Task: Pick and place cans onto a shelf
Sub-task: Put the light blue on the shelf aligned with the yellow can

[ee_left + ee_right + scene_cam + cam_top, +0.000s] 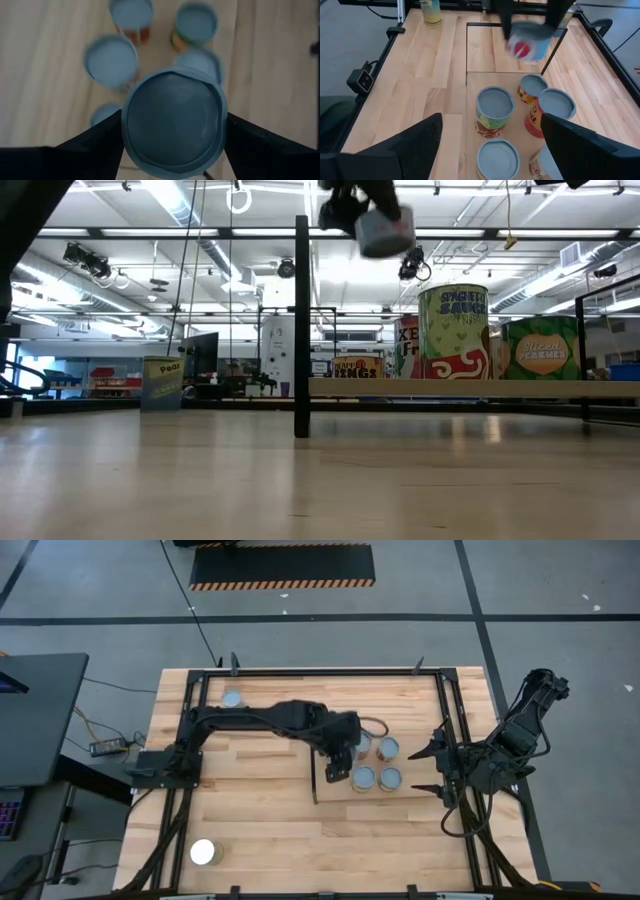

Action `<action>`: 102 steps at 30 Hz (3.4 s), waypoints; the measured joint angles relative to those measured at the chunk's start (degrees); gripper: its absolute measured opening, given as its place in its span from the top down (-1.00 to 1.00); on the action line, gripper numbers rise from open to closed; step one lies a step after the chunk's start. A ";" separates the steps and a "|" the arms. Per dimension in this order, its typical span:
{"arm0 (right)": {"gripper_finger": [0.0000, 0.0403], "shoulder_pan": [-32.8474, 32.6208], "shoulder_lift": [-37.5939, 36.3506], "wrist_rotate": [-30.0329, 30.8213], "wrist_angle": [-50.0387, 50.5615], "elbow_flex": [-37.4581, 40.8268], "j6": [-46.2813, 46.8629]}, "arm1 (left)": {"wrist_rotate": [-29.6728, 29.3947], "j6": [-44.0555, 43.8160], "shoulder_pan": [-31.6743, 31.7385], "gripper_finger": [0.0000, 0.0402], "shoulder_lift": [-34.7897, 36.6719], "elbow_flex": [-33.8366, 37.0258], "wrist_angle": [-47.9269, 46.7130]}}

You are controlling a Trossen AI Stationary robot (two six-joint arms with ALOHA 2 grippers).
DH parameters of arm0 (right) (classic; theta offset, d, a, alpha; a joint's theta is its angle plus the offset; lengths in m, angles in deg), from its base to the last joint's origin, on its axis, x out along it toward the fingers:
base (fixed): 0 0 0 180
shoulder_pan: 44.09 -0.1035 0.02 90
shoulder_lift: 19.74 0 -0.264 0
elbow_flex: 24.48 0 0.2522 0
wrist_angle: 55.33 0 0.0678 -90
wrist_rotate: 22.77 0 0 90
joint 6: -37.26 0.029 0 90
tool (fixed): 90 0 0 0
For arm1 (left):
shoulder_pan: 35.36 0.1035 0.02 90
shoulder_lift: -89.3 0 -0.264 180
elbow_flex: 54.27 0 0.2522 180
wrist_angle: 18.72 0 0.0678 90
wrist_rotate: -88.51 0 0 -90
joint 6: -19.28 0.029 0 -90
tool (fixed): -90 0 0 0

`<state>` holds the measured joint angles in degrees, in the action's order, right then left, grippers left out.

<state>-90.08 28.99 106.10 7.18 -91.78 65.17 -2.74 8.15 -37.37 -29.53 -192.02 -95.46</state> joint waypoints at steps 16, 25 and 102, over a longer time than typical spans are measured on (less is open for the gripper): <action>-0.72 0.00 0.00 -0.80 0.31 0.07 -0.75 | -1.25 1.20 -1.73 -0.45 -5.52 -10.61 -7.23; -0.72 0.00 0.00 -1.14 0.26 0.07 -1.14 | -4.05 2.57 -6.02 -0.45 -7.94 -10.58 -9.06; -0.72 -0.02 1.57 -5.56 -0.04 0.07 4.01 | -1.99 1.29 -5.29 -0.73 -14.72 -0.11 -6.27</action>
<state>-90.11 30.56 100.54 7.14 -91.72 69.18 -4.73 9.44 -42.66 -44.25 -192.12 -101.73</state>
